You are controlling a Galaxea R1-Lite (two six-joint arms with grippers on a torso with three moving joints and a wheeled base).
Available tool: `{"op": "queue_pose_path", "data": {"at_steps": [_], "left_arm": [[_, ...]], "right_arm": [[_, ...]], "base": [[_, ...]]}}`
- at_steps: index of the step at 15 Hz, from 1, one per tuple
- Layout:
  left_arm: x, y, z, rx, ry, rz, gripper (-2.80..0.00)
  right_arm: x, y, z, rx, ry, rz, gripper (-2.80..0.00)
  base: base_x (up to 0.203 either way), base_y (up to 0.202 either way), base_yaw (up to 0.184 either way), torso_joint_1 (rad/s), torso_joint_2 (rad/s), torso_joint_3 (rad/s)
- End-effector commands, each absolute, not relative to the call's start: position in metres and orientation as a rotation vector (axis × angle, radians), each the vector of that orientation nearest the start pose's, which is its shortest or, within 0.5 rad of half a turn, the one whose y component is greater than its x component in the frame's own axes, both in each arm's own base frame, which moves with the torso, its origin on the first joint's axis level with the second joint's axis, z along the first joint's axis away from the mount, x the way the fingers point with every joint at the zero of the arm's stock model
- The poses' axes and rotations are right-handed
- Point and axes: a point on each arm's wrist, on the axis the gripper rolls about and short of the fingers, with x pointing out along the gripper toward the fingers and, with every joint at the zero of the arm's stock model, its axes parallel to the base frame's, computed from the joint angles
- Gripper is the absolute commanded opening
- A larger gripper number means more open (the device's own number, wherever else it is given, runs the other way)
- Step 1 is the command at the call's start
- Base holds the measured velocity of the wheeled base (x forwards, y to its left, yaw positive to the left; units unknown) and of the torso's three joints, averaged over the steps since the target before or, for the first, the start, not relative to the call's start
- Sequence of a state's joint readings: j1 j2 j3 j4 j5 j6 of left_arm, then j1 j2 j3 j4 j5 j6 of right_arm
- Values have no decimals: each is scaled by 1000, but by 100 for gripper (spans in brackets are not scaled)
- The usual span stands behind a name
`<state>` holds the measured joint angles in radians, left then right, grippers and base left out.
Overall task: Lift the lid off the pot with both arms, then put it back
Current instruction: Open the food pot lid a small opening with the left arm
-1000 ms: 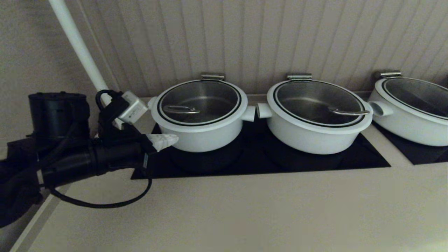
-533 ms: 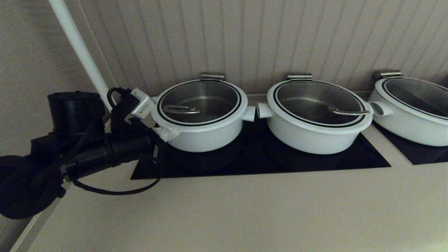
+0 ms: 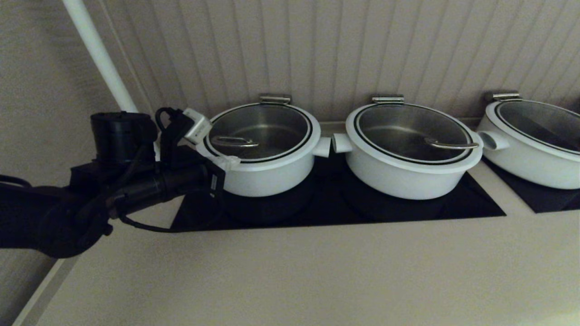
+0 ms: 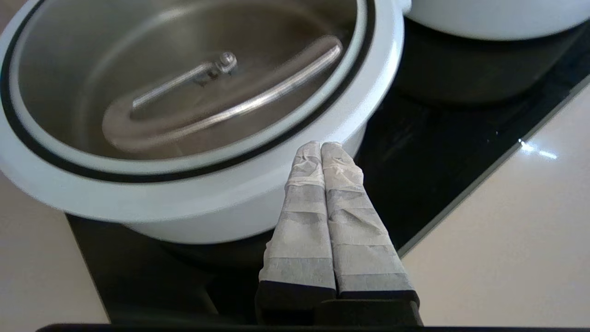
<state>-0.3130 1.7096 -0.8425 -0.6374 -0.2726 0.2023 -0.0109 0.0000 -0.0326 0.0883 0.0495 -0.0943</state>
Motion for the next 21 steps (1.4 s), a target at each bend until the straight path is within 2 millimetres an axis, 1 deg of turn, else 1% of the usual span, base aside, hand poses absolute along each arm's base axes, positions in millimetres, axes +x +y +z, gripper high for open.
{"op": "queue_pose_path", "data": {"at_steps": [1, 7, 12, 17, 21], "left_arm": [[301, -103, 190, 198, 165, -603, -280], [314, -104, 200, 198, 129, -552, -280], [316, -102, 206, 197, 109, -542, -280], [319, -97, 220, 195, 61, -521, -280], [318, -96, 223, 194, 52, -517, -280]], "right_arm": [[-26, 1, 76, -93, 53, 42, -280], [-26, 1, 75, -93, 55, 41, -280], [-26, 1, 75, -93, 55, 42, -280], [-26, 1, 76, -93, 53, 42, -280], [-26, 2, 75, -107, 54, 48, -280]], "base": [[0, 0, 0, 0, 0, 0], [0, 0, 0, 0, 0, 0], [0, 0, 0, 0, 0, 0], [0, 0, 0, 0, 0, 0], [0, 0, 0, 0, 0, 0]]}}
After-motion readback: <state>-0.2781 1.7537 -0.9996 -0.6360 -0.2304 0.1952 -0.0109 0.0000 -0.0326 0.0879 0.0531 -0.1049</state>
